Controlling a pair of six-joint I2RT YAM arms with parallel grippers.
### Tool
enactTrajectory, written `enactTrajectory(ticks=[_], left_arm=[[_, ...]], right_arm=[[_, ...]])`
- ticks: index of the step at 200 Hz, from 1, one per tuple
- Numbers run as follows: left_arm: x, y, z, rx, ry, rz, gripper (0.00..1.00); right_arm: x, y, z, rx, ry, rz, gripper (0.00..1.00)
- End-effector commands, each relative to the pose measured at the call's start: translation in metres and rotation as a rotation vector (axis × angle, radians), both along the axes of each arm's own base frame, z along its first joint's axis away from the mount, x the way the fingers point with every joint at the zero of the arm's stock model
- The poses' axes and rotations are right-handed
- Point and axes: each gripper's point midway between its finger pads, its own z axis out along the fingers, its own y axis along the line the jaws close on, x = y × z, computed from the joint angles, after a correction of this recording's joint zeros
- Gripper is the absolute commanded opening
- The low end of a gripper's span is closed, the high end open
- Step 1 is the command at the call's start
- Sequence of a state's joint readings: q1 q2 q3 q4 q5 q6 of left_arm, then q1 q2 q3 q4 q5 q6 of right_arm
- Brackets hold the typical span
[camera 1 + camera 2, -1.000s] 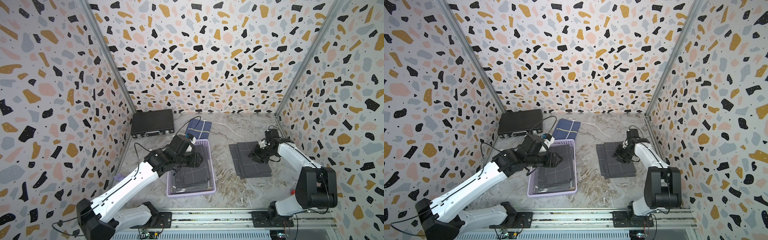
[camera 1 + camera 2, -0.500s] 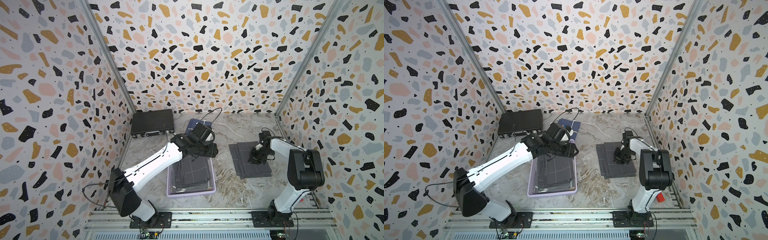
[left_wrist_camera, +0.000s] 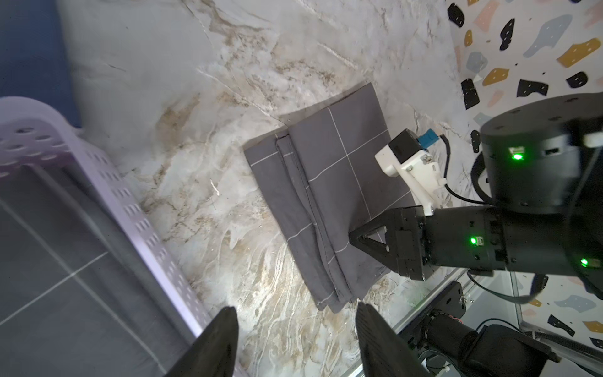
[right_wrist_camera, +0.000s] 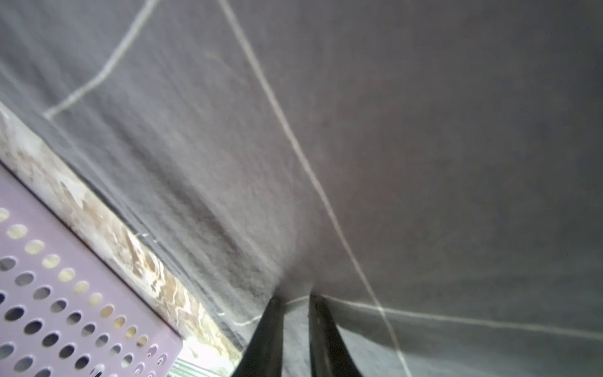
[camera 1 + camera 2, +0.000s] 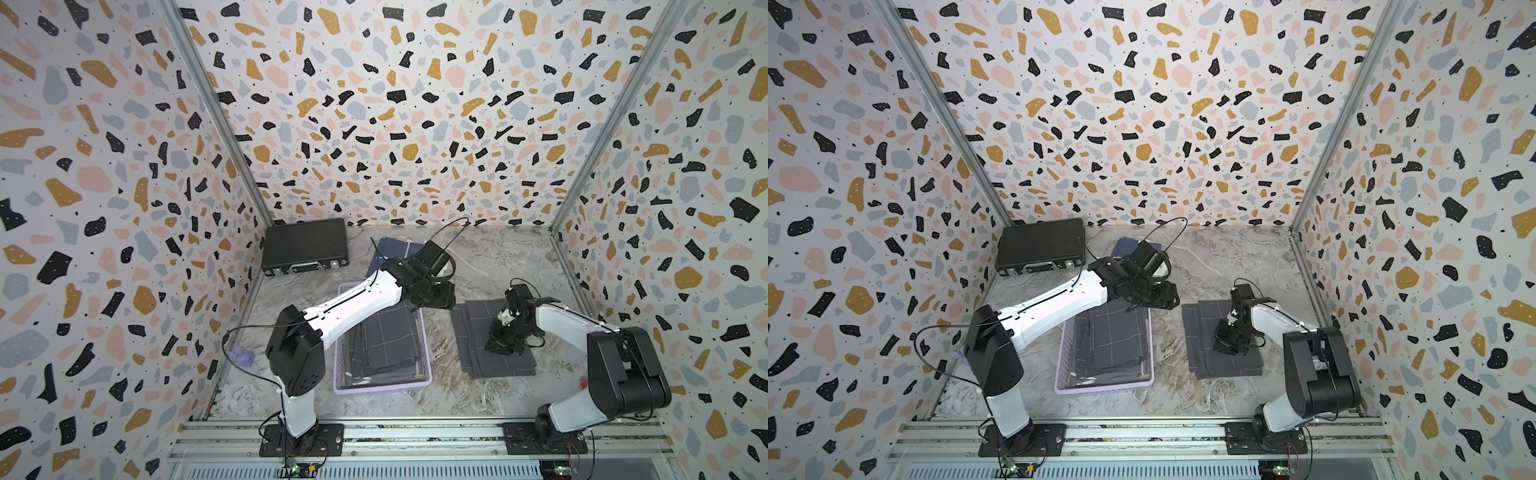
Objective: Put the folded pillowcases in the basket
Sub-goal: Move the pillowcase to the center of the board, then pick up the pillowcase from the center of the board.
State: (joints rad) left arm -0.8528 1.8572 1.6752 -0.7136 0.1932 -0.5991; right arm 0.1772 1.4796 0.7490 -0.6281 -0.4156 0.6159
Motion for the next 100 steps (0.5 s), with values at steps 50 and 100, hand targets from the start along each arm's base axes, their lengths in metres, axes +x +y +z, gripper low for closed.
enactTrajectory(ticks=[50, 100], left_arm=[[-0.004, -0.028, -0.047, 0.139, 0.022, 0.031, 0.7], [0.017, -0.048, -0.085, 0.193, 0.012, 0.031, 0.8]], right_arm=[[0.006, 0.023, 0.069, 0.177, -0.153, -0.063, 0.25], [-0.014, -0.035, 0.094, -0.13, -0.292, -0.052, 0.64]])
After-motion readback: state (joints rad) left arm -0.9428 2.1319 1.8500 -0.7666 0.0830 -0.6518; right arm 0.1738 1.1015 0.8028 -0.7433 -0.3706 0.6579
